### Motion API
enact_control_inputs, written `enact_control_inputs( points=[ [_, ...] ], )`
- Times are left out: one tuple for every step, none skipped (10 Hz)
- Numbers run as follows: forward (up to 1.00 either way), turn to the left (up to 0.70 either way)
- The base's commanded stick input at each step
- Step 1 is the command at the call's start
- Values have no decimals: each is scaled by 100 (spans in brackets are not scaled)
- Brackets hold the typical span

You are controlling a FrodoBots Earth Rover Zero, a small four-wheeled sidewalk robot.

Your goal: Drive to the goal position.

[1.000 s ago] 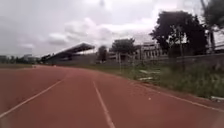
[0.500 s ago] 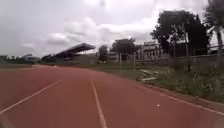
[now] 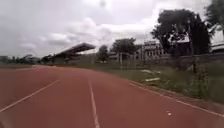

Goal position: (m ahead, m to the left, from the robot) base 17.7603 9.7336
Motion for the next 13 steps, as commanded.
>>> enact_control_inputs(
  points=[
    [70,0],
    [70,0],
    [70,0],
    [70,0],
    [70,0],
    [70,0],
    [70,0],
    [70,0],
    [70,0],
    [70,4],
    [70,12],
    [70,5],
    [70,0]
  ],
)
